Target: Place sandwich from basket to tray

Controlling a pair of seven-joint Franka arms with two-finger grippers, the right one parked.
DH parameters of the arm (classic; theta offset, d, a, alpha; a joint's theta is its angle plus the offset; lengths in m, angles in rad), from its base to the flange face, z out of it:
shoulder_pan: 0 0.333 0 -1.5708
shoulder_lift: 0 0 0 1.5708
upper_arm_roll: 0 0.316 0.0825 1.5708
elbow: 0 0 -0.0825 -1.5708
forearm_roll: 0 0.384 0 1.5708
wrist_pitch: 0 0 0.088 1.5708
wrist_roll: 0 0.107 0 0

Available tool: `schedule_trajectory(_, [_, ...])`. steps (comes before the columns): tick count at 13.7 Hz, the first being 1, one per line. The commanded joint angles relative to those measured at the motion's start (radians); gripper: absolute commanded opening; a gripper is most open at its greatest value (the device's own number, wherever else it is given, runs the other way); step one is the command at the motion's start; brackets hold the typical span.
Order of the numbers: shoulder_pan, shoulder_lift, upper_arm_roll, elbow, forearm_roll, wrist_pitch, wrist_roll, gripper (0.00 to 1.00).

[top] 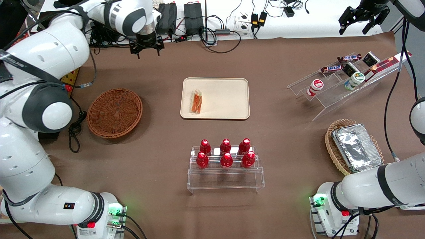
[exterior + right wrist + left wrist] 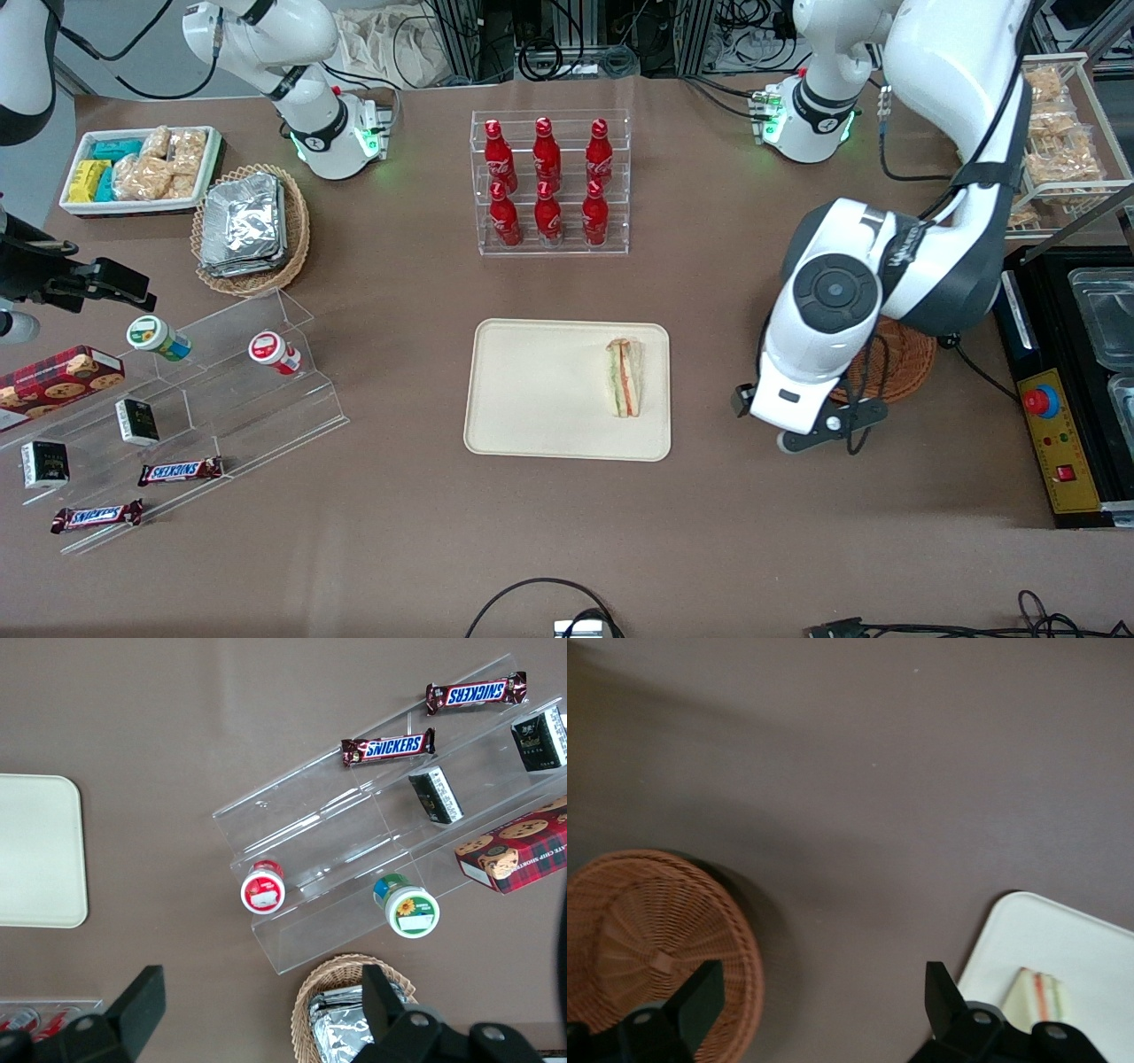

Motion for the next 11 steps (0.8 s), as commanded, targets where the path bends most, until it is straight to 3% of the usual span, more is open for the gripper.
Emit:
schedule_trajectory(1, [0.058,-0.158,0.022,-0.151,-0.044,0.003,0.145,1.0])
schedule_trajectory(7, [0.104,-0.419,0.16,-0.32,-0.244,-0.011,0.519,1.0])
schedule_trajectory(11, [0.133,-0.526,0.171,-0.33,-0.264,-0.143,0.659,1.0])
